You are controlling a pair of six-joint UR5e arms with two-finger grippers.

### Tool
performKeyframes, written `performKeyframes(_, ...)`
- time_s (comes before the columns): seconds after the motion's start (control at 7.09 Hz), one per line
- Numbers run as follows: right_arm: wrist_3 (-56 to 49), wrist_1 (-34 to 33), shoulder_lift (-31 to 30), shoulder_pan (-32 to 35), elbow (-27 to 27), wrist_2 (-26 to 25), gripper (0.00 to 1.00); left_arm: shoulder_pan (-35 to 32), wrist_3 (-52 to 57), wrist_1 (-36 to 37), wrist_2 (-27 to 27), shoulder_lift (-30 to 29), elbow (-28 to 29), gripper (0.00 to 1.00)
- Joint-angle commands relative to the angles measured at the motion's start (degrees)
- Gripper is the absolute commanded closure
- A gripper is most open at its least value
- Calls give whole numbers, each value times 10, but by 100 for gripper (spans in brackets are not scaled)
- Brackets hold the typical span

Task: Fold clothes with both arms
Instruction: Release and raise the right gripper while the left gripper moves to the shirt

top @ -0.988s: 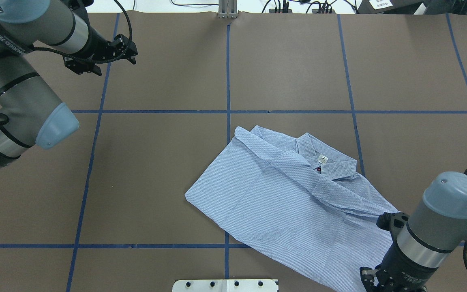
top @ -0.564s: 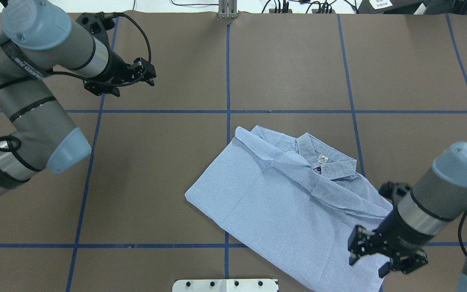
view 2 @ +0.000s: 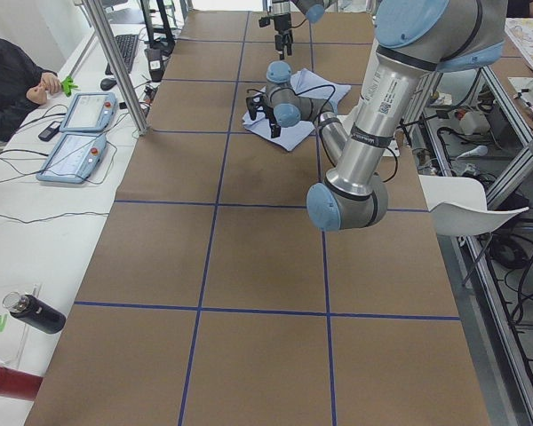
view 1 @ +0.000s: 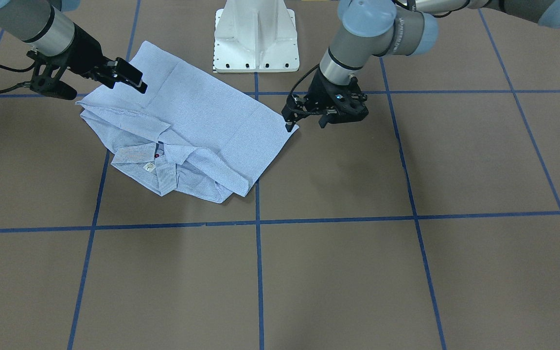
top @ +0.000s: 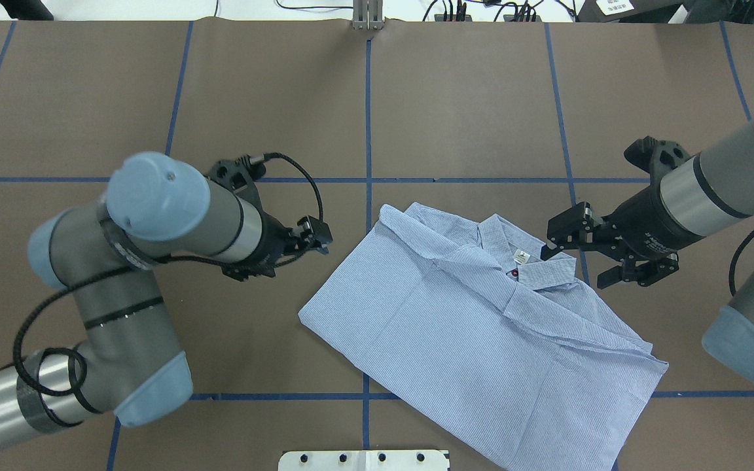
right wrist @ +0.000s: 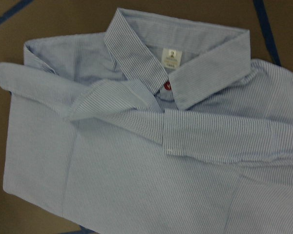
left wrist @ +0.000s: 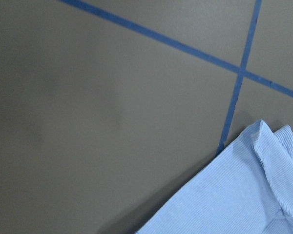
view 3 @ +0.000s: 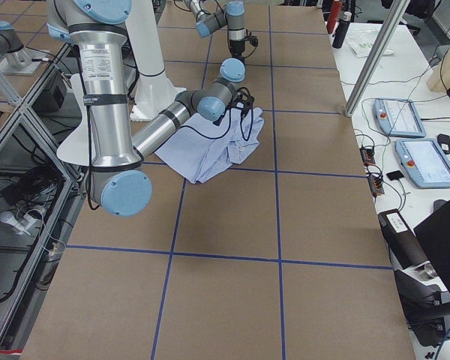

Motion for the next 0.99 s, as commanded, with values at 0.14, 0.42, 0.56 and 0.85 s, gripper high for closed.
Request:
performKeyframes(0.14, -31, 0, 57, 9, -24, -57, 0, 75, -65, -24, 78, 2, 15, 2)
performKeyframes(0.42, -102, 2, 63, 11, -27, -77, 0, 76, -66, -16, 91, 1, 44, 5)
performKeyframes(0.56, -103, 2, 63, 10, -29, -80, 0, 77, -66, 4, 93, -1, 46, 6)
performKeyframes(0.85, -103, 2, 63, 10, -29, -81, 0, 77, -66, 5, 94, 0, 53, 6)
